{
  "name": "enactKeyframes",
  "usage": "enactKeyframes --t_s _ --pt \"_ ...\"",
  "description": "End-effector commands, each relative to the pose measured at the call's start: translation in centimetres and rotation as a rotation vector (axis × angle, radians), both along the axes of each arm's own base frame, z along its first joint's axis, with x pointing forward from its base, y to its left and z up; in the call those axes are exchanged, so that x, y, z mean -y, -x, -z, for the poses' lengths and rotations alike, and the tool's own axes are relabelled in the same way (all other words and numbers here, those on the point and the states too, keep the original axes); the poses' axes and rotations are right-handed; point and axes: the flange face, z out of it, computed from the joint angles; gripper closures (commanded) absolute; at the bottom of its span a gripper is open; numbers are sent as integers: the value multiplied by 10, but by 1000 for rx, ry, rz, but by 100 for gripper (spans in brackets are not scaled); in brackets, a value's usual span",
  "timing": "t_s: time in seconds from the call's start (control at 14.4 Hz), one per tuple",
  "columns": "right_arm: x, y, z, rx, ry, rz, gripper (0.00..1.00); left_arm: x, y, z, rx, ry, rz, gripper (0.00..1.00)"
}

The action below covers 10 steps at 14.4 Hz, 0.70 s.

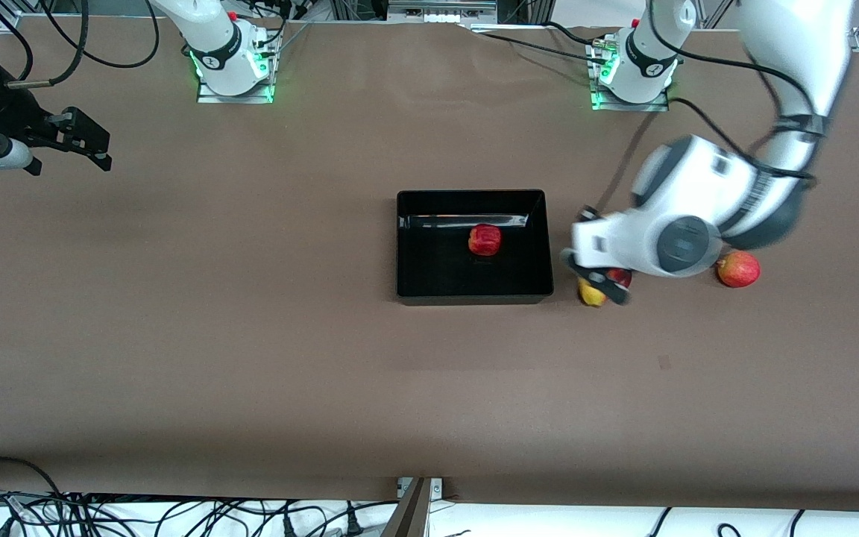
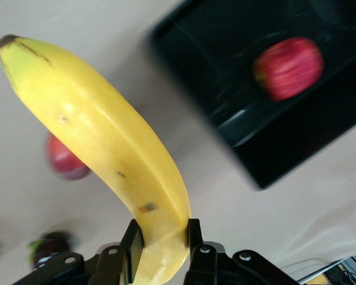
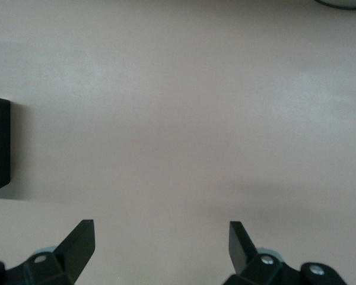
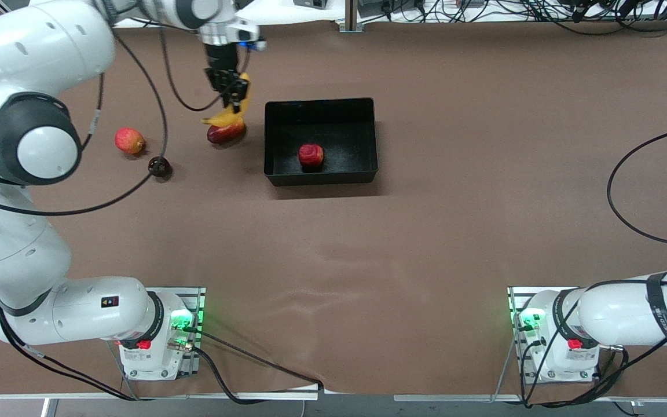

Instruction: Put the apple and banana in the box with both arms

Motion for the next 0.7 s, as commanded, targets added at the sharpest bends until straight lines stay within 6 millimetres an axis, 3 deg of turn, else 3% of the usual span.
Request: enactKeyframes --t_s 0.0,0.14,0.21,0.28,0.49,0.63 --pt "-1 -1 -4 0 -14 14 0 59 29 5 -53 -35 6 100" --pt "0 -1 -4 2 -14 15 0 95 58 48 -127 -71 48 98" --pt "0 -1 -4 2 -14 15 0 103 63 61 -136 -100 20 74" --pt "0 -1 -4 2 -14 15 0 105 66 65 -136 -126 -1 1" --pt "0 -1 -4 2 -14 15 0 83 53 55 -142 -152 -46 0" --pt "0 -1 -4 2 -14 15 0 64 35 31 -123 -141 -80 0"
